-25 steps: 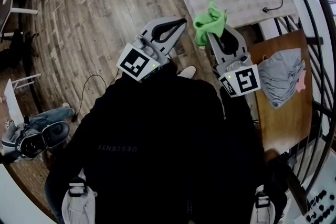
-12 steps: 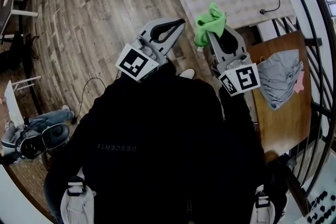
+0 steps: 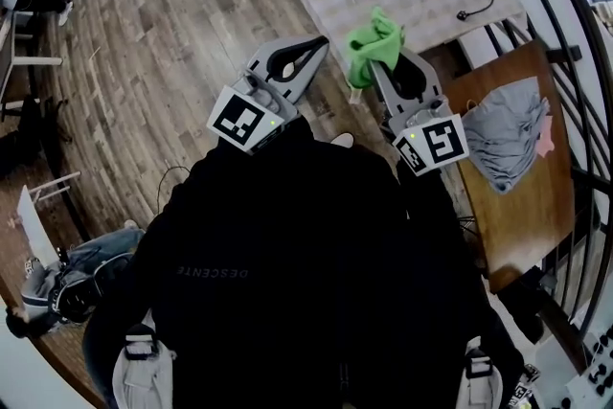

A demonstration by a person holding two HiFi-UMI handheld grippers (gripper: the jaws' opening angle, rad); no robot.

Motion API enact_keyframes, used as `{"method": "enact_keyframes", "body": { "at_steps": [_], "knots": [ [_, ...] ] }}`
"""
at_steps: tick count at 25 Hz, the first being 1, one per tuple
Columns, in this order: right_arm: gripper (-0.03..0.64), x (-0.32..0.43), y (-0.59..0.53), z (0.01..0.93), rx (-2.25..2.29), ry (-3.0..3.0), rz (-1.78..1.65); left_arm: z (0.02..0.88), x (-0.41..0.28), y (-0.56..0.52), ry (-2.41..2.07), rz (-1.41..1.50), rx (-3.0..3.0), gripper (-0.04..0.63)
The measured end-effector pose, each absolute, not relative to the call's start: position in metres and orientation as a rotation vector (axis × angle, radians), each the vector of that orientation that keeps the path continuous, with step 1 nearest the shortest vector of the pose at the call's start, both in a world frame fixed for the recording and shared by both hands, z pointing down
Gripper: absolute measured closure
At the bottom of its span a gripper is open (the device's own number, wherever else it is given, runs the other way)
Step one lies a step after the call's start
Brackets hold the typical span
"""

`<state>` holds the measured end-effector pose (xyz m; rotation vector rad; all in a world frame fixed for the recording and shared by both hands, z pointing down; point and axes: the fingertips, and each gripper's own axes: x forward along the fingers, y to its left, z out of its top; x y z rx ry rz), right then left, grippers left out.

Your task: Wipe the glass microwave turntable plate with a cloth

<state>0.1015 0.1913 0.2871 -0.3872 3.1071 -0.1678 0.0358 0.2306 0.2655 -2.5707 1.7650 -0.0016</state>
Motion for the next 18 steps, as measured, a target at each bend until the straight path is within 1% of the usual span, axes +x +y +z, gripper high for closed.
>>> {"method": "enact_keyframes", "body": {
  "at_steps": [7,18],
  "knots": [
    [0.515,0.080,0.139,0.302,-0.551,3.111,-0.196,0.271,0.011,0.170,1.621,0.036,-2.666,0.574],
    [0.515,0.012,0.045,0.321,-0.852,3.120,-0.272,0.282,-0.054,0.047,1.365,-0.002,-2.880,0.574]
  ]
}}
